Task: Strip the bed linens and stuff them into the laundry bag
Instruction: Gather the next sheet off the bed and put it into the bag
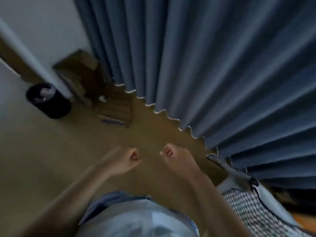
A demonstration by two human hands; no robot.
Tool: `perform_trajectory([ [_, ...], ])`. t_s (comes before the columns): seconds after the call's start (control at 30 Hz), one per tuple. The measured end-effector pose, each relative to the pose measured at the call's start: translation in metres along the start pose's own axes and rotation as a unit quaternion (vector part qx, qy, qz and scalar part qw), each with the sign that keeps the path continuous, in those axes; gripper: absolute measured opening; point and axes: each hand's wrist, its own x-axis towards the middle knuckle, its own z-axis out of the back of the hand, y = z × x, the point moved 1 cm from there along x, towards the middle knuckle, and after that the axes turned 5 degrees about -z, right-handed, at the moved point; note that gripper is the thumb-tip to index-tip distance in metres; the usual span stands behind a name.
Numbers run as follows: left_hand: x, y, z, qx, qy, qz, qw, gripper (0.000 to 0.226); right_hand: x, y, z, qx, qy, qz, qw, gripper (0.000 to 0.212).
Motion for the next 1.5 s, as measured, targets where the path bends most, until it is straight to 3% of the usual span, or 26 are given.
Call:
perform_trajectory([
  [0.2, -0.059, 0.136, 0.077, -0.057, -0.132, 0.133, 0.981, 0.024, 0.103, 0.165, -0.072, -0.087, 0.118, 0.145, 0.978, 0.020],
  [0.37, -0.097, 0.217, 0.090, -0.201, -0.209, 0.266, 0.919, 0.029, 0.142, 0.253, -0.125, -0.119, 0.203, 0.249, 0.939, 0.015],
  [0.57, -0.114, 0.283, 0.119, -0.307, -0.279, 0.347, 0.841, 0.030, 0.202, 0.356, -0.178, -0.220, 0.307, 0.364, 0.852, 0.012],
  [0.77, -0.129, 0.348, 0.184, -0.347, -0.358, 0.415, 0.761, 0.029, 0.258, 0.493, -0.219, -0.301, 0.336, 0.488, 0.747, 0.012],
  [0.9, -0.145, 0.395, 0.200, -0.389, -0.375, 0.444, 0.715, 0.028, 0.277, 0.564, -0.266, -0.307, 0.372, 0.514, 0.710, 0.011],
  [1.1, -0.195, 0.523, 0.218, -0.428, -0.350, 0.476, 0.684, 0.027, 0.295, 0.684, -0.369, -0.323, 0.379, 0.525, 0.690, 0.015],
  [1.23, -0.246, 0.628, 0.272, -0.412, -0.339, 0.470, 0.703, 0.032, 0.294, 0.780, -0.433, -0.329, 0.377, 0.519, 0.693, 0.015],
  [1.5, -0.291, 0.820, 0.393, -0.371, -0.333, 0.449, 0.741, 0.031, 0.335, 0.941, -0.523, -0.298, 0.376, 0.462, 0.746, 0.017],
])
